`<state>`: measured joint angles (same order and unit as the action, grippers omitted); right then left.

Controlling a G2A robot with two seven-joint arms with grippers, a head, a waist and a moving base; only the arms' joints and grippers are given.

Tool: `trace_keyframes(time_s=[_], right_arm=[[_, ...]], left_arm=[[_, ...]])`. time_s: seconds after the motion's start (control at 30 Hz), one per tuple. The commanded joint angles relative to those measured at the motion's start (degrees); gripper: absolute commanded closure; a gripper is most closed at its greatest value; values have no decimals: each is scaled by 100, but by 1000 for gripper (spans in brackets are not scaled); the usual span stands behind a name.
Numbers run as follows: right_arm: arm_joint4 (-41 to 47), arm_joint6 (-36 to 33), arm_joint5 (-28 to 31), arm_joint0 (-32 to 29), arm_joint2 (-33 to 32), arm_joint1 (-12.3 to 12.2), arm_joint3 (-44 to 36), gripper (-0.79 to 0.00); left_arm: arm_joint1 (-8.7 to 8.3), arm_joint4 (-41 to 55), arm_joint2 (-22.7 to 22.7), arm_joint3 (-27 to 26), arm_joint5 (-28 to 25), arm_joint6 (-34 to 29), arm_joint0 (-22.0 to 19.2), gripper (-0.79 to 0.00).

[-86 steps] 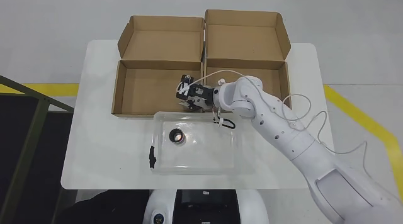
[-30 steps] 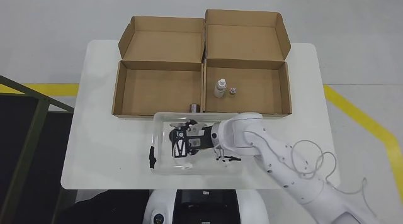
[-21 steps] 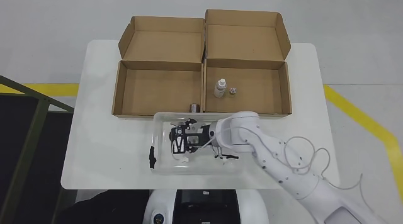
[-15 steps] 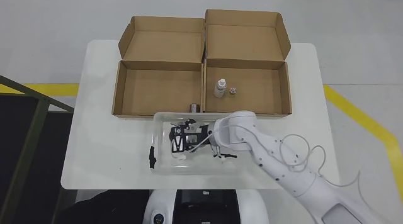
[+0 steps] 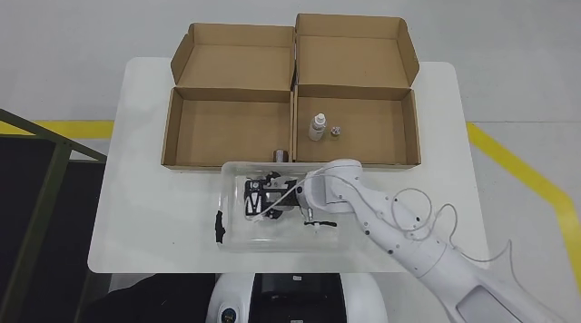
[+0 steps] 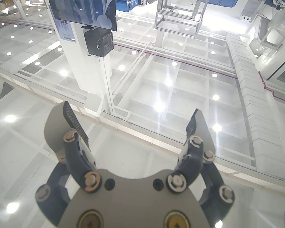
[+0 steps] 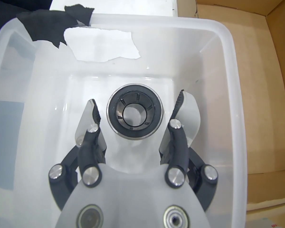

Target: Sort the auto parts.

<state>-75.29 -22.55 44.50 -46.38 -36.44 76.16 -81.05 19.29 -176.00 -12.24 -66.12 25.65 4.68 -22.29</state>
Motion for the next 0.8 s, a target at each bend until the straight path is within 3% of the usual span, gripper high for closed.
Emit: trace_keyframes(time_s=[0.0,0.13,0.2,0.37,0.57,0.77], right_arm=[[-26,62,-4,13,25,17,69,-600],[-58,162,27,22,58,43,158,-496],[-64,199,49,26,60,51,175,-391],[-23,260,77,29,45,70,220,-265],[152,312,214,32,-14,81,207,-15],[373,298,359,-9,-165,50,80,0]], left_arm=[[0,0,0,0,0,0,0,-785],[0,0,0,0,0,0,0,-785],[0,0,0,0,0,0,0,-785],[0,0,0,0,0,0,0,-785],[0,0,0,0,0,0,0,-785],[0,0,0,0,0,0,0,-785]])
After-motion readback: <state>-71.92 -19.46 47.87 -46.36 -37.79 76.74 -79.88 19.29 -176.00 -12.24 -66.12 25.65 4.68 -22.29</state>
